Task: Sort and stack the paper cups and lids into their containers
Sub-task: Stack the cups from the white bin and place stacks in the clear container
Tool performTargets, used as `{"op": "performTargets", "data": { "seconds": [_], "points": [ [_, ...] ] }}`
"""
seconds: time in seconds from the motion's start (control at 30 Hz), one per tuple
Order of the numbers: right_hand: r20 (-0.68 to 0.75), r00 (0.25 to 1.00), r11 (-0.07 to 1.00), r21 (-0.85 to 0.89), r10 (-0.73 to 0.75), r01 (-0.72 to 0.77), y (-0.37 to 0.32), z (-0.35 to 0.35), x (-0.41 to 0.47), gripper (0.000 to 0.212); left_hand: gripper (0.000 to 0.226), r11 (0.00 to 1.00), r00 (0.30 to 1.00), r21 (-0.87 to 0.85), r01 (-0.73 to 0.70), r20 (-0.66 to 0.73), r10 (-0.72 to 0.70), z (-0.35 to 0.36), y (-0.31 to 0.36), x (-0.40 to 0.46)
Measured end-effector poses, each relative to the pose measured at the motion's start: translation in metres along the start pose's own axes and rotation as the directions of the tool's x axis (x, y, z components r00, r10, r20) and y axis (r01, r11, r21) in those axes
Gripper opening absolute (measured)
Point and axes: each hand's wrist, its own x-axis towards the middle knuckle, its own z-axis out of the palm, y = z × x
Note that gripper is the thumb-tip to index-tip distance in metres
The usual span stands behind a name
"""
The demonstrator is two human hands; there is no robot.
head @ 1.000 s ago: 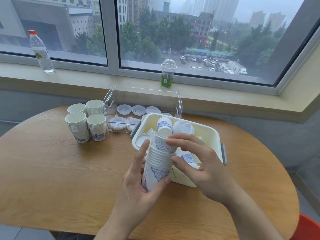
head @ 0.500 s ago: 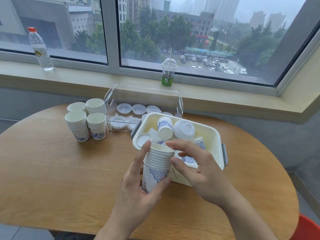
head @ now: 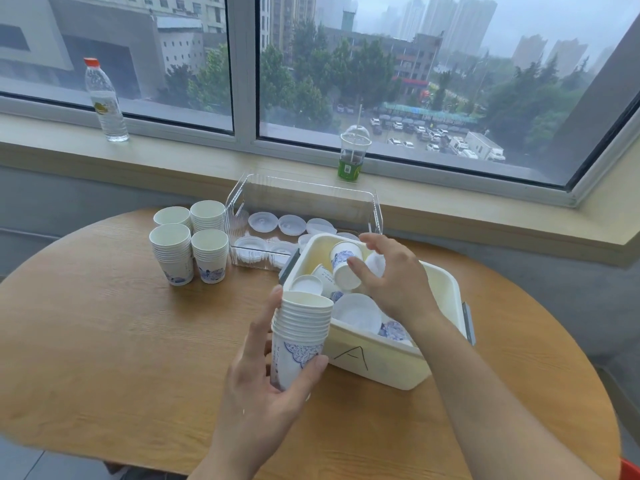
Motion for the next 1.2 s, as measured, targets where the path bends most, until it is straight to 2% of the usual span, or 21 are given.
{"op": "performTargets", "data": {
  "seconds": [0.17,0.33,0.47,0.63,0.7,0.8,0.9,0.97,1.07,1.2],
  "points": [
    [0.043,0.994,0.953,-0.291,0.100,-0.083,-0.001,0.018,0.030,0.059,0.096,1.000,1.000,-0.001,0.007,-0.025,-0.007,-0.009,-0.001,0.003],
    [0.076,0.985,0.874,-0.476,0.152,-0.098,-0.006,0.025,0.038,0.078,0.097,1.000,0.999,0.015,0.007,-0.032,-0.006,-0.014,-0.002,0.004],
    [0.135,0.973,0.841,-0.533,0.188,-0.089,-0.013,0.026,0.037,0.084,0.100,1.000,1.000,0.016,0.013,-0.027,-0.012,-0.016,-0.002,0.003],
    [0.138,0.970,0.866,-0.487,0.199,-0.109,-0.017,0.027,0.035,0.076,0.098,1.000,0.999,0.008,0.029,-0.026,-0.029,-0.019,-0.002,0.003],
    [0.096,0.978,0.907,-0.400,0.183,-0.131,-0.016,0.024,0.035,0.071,0.099,1.000,0.999,0.001,0.031,-0.023,-0.031,-0.018,-0.001,0.003],
    [0.016,0.990,0.989,-0.047,0.140,-0.139,-0.017,0.010,0.027,0.066,0.098,1.000,0.999,-0.010,0.030,-0.023,-0.030,-0.016,0.001,0.003],
    [0.048,0.993,0.925,0.363,0.106,-0.116,-0.032,-0.008,0.008,0.068,0.100,1.000,0.999,-0.003,0.025,-0.034,-0.025,-0.013,0.002,0.003],
    [0.113,0.993,0.842,0.531,0.040,-0.095,-0.043,-0.014,-0.007,0.068,0.101,1.000,0.999,0.001,0.023,-0.033,-0.023,-0.011,0.002,0.003],
    [0.152,0.987,0.762,0.645,-0.050,-0.061,-0.054,-0.011,-0.026,0.068,0.102,1.000,1.000,-0.003,0.015,-0.028,-0.015,-0.011,0.000,0.002],
    [0.179,0.975,0.777,0.630,-0.135,-0.008,-0.067,-0.002,-0.040,0.064,0.102,1.000,1.000,-0.009,-0.001,-0.024,0.001,-0.013,0.002,0.002]
  ]
}}
